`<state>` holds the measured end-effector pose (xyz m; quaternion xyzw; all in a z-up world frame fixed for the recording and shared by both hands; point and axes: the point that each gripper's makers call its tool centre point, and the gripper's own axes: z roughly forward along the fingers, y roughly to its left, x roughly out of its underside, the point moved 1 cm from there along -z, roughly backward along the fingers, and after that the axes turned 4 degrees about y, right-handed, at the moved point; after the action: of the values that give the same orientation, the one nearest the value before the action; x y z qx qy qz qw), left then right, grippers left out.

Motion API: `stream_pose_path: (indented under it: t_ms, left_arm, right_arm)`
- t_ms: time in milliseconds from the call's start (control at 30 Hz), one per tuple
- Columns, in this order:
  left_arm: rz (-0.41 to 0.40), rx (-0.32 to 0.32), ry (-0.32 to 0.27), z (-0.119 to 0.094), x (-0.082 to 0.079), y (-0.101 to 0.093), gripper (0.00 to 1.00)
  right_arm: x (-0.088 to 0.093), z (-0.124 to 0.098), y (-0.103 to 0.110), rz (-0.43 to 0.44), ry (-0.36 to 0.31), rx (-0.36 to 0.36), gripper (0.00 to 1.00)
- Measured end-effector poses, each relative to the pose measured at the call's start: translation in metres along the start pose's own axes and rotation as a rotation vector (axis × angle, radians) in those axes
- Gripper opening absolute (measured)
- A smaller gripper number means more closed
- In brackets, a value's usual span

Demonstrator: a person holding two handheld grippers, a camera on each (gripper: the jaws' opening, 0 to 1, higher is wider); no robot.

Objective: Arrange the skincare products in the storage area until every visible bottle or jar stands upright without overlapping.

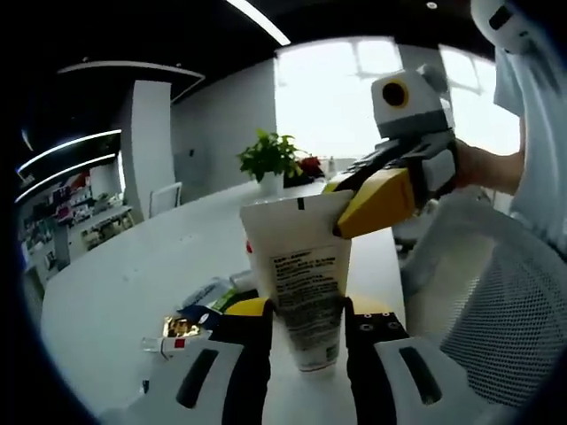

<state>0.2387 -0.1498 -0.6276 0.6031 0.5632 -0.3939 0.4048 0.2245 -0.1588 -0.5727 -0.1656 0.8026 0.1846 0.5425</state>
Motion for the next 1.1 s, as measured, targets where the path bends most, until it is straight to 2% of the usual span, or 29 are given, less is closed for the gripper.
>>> stream_pose_path:
  t_ms: [200, 367, 433, 467, 533, 633, 767, 967, 1100]
  left_arm:
    - [-0.032, -0.032, -0.01, -0.005, 0.0, 0.004, 0.33]
    - [-0.074, -0.066, 0.028, -0.011, 0.007, 0.006, 0.34]
    - [-0.076, -0.073, 0.044, -0.014, 0.009, 0.006, 0.33]
    - [-0.084, -0.074, 0.074, -0.017, 0.013, 0.005, 0.32]
    - [-0.054, -0.087, 0.093, -0.02, 0.014, 0.005, 0.31]
    - [-0.08, -0.063, 0.119, -0.023, 0.016, -0.002, 0.26]
    - [-0.088, -0.05, 0.137, -0.022, 0.017, -0.009, 0.26]
    - [-0.111, -0.051, 0.144, -0.018, 0.016, -0.012, 0.24]
    - [-0.13, -0.026, 0.149, -0.015, 0.016, -0.017, 0.25]
  right_arm:
    - [0.003, -0.004, -0.005, -0.003, 0.01, 0.003, 0.17]
    - [0.01, -0.011, -0.006, -0.014, 0.024, -0.015, 0.18]
    - [0.019, -0.012, -0.007, -0.033, 0.053, -0.023, 0.18]
    - [0.024, -0.012, -0.009, -0.028, 0.069, -0.022, 0.18]
    - [0.031, -0.012, -0.01, -0.032, 0.091, -0.031, 0.18]
    - [0.041, -0.01, -0.011, -0.053, 0.137, -0.043, 0.17]
    - [0.054, -0.002, -0.01, -0.082, 0.199, -0.065, 0.18]
    - [0.065, 0.009, -0.01, -0.124, 0.244, -0.082, 0.18]
    - [0.071, 0.014, -0.012, -0.119, 0.256, -0.098, 0.17]
